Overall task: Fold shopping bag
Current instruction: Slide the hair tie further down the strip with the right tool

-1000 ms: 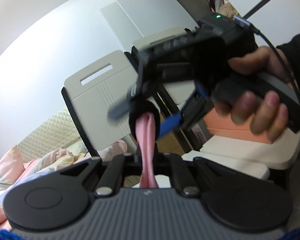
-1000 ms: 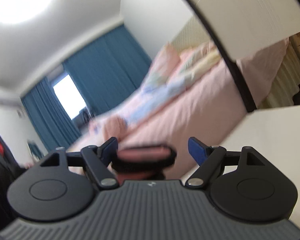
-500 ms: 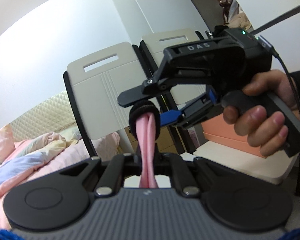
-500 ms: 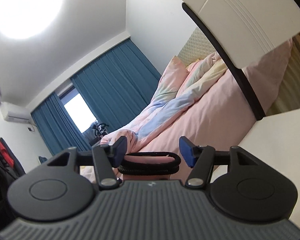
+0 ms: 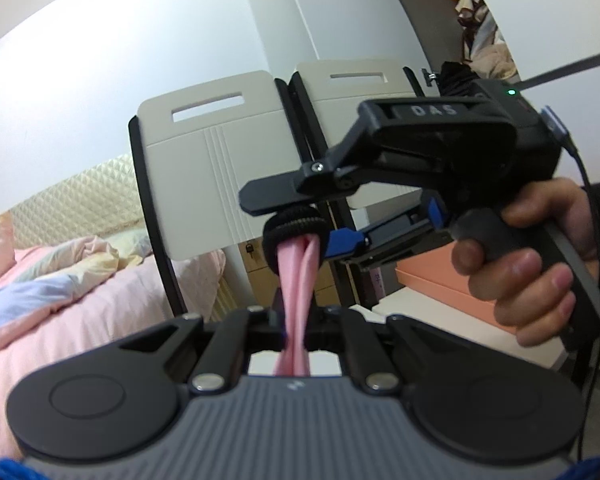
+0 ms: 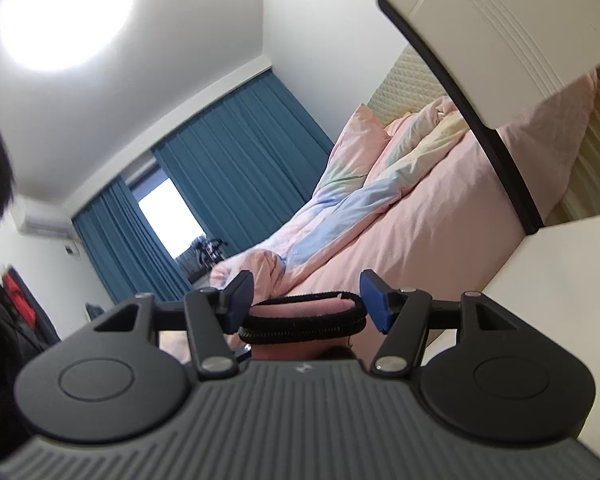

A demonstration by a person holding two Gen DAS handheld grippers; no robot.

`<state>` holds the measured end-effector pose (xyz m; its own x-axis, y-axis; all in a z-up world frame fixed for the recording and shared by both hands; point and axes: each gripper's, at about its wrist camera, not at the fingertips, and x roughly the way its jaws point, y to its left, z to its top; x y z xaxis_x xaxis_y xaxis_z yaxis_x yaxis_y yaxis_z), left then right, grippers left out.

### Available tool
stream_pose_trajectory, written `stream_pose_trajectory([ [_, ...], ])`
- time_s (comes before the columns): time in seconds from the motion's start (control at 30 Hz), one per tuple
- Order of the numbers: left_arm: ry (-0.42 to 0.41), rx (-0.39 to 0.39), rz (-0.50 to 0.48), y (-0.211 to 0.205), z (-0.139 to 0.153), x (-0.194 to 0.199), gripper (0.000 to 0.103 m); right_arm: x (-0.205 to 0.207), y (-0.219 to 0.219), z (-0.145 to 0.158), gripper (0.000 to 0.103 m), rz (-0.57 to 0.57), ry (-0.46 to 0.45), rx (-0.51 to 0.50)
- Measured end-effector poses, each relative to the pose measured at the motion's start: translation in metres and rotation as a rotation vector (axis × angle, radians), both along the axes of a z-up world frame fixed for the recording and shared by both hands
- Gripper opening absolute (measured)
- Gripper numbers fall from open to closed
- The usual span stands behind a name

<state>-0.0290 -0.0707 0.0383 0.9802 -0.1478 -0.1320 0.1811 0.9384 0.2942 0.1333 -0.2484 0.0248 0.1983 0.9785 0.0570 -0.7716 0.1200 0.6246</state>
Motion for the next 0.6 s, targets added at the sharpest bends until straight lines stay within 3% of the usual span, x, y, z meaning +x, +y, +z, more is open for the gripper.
stream_pose_trajectory([
  [0.4,0.032,-0.036,0.028,0.008,0.003,0.007,0.008,-0.012,0.016,0.002,0.064,-0.020,-0.081,-0.093],
  [0.6,0.045,-0.038,0.040,0.010,0.004,0.012,0.023,-0.009,0.015,0.004,0.060,-0.042,-0.056,-0.091],
])
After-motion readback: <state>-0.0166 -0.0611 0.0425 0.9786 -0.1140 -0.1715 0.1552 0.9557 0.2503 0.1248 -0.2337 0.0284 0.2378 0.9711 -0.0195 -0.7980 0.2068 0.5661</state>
